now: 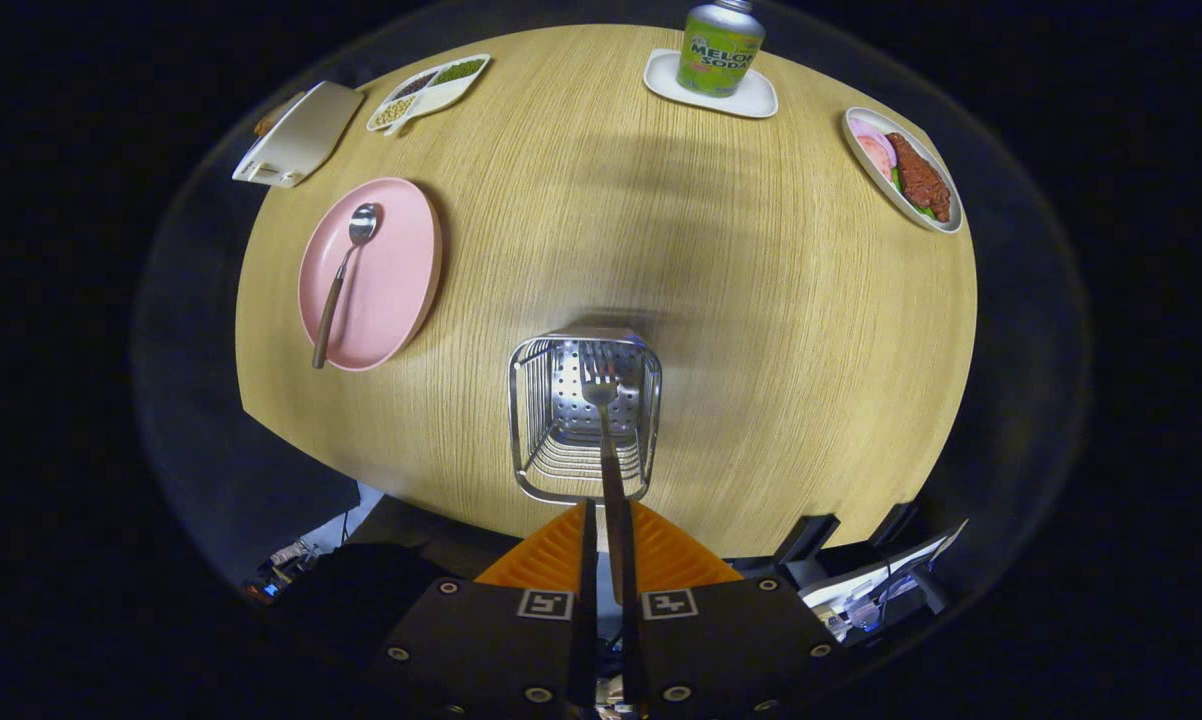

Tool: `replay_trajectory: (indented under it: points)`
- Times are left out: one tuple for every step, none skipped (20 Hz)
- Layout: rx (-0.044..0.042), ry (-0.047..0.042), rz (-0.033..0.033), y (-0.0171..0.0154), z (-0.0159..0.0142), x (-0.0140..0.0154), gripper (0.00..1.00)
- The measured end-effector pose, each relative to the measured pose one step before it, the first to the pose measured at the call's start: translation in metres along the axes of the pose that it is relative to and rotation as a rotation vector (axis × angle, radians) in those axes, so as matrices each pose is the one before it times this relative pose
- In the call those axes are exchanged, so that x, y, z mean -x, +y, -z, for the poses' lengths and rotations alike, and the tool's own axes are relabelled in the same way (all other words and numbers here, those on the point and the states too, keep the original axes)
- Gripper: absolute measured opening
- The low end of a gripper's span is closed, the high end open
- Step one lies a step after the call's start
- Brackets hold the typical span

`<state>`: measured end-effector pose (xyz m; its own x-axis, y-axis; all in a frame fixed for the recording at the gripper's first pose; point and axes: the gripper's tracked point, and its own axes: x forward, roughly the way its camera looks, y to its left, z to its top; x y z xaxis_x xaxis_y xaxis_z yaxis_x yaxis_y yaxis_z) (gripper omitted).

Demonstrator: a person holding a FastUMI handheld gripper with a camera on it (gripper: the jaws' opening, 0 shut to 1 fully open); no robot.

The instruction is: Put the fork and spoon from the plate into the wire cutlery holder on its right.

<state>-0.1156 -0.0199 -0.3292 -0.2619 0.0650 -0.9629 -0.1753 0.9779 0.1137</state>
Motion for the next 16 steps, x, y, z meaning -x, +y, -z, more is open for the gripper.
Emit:
replay_trajectory:
  points:
    - [-0.00247, -0.03469, -0.00357, 0.00436, -0.00476, 0.00211, 0.11]
    - [0.00382, -0.03632, 0.00311, 0.00352, -0.00488, 0.00382, 0.11]
    - [0.01092, -0.04444, -0.00116, 0.00476, -0.00545, 0.00336, 0.12]
    - [0.00722, -0.04063, -0.00203, 0.00646, -0.00676, 0.00394, 0.13]
    - [0.00104, -0.04245, -0.01612, 0.00967, -0.00494, 0.00310, 0.17]
    - [-0.00234, -0.03831, -0.02082, 0.01120, -0.00598, 0.00260, 0.19]
    - [0.00570, -0.03737, -0.01537, 0.00829, -0.00348, 0.00219, 0.25]
    - [0.01455, -0.03699, -0.00613, 0.00745, -0.00553, 0.00195, 0.28]
    - [0.02361, -0.03547, -0.00096, 0.00566, -0.00372, 0.00085, 0.33]
    - [0.02205, -0.03522, -0.00061, 0.00672, -0.00564, 0.00063, 0.36]
    - [0.01655, -0.03685, -0.00472, 0.00834, -0.00559, -0.00017, 0.43]
    - [0.00782, -0.03394, -0.00741, 0.00832, -0.00606, -0.00020, 0.47]
    - [0.00188, -0.03337, -0.01095, 0.00885, -0.00520, 0.00015, 0.54]
    - [-0.00299, -0.03047, -0.01300, 0.00972, -0.00654, -0.00252, 0.58]
    - [-0.00406, -0.02539, -0.01473, 0.01028, -0.00414, -0.00284, 0.63]
    - [-0.00519, -0.02332, -0.01366, 0.00973, -0.00565, -0.00304, 0.68]
